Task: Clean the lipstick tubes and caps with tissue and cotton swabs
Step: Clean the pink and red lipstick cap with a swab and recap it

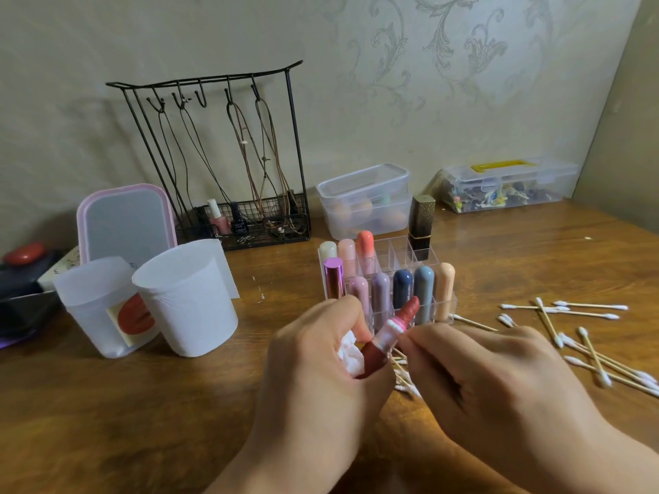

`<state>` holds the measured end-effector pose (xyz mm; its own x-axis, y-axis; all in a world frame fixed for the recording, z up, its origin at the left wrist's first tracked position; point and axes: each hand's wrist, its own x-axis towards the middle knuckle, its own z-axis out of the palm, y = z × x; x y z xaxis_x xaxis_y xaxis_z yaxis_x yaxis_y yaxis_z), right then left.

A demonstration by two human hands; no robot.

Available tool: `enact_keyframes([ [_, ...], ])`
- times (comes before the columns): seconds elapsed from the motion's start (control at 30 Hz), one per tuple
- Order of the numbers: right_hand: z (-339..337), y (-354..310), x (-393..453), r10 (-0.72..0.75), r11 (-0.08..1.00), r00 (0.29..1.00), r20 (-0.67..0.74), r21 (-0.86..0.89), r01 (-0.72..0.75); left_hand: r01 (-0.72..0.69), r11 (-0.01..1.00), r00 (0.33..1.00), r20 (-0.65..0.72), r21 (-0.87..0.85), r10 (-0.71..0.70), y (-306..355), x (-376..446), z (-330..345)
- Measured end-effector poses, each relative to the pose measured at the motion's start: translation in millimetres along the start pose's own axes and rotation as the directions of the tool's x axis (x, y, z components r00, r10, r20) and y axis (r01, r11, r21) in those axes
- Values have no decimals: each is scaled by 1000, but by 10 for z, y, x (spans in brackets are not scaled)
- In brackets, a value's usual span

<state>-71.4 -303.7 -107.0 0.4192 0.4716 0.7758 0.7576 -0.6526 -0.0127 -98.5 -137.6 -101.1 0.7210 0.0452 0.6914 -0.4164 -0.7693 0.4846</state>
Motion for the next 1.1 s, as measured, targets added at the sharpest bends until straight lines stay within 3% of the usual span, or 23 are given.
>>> enact_keyframes([
  [0.57,-13,53,-16,23,998,1000,3,58,-23,268,957,962,85,-114,-259,122,12,-46],
  [1.1,-62,57,8,-3,993,999,-52,116,9,287,940,956,125,-187,-267,139,37,-65],
])
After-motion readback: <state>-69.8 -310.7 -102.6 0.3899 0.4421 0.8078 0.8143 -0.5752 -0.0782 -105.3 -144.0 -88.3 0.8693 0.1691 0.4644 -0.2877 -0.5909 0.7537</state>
